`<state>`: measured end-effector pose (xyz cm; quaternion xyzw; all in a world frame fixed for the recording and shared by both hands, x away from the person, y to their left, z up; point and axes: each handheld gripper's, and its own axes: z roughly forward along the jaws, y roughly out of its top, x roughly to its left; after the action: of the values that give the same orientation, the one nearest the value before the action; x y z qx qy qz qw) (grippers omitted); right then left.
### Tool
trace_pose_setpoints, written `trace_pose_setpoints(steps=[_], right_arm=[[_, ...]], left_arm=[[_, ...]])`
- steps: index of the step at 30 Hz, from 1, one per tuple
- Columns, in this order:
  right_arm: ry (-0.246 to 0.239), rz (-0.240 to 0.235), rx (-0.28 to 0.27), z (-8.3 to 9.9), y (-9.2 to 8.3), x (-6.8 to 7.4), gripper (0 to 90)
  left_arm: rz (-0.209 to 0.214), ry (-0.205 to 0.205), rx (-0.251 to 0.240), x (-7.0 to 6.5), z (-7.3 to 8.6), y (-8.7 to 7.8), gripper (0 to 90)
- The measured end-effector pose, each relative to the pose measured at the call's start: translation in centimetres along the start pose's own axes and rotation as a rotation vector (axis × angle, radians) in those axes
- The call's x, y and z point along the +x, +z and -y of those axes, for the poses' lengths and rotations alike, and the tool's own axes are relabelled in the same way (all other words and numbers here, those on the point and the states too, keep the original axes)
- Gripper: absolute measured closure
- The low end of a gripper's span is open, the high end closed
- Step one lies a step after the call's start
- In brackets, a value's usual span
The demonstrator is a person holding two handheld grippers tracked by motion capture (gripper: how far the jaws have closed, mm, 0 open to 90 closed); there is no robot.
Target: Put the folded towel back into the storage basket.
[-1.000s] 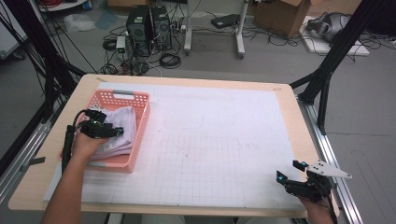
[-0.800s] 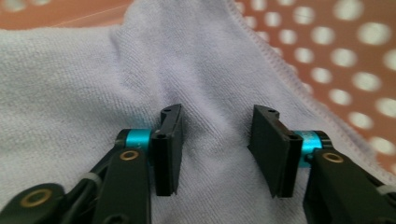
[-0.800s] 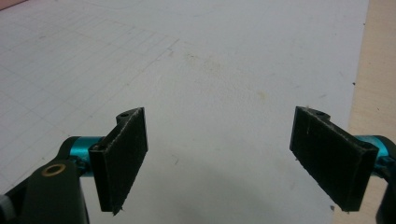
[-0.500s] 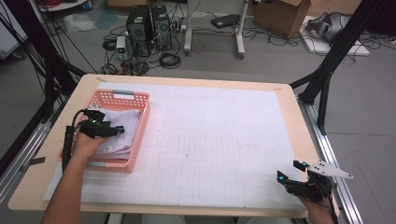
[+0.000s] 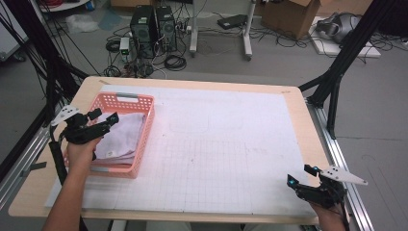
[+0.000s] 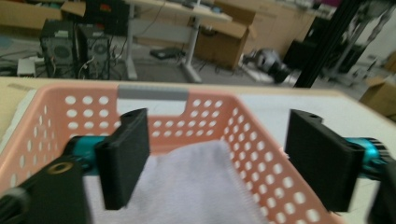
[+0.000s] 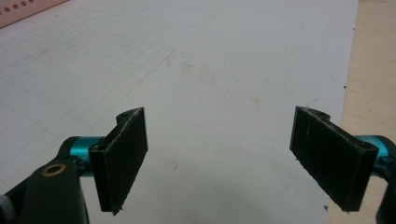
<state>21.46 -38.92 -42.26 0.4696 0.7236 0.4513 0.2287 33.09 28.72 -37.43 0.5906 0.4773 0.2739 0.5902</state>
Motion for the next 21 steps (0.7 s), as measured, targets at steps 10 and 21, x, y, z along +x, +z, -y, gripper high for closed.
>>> trace_pose_setpoints(steps=[10, 21], right_arm=[[-0.017, -0.010, 0.000, -0.1, 0.3, 0.6, 18.0], [-0.035, -0.001, -0.034, 0.0, 0.1, 0.9, 18.0]], left_arm=[[0.166, 0.081, -0.054, -6.0, 0.0, -0.9, 18.6], [0.306, 0.150, -0.044, -12.0, 3.0, -0.5, 19.4]])
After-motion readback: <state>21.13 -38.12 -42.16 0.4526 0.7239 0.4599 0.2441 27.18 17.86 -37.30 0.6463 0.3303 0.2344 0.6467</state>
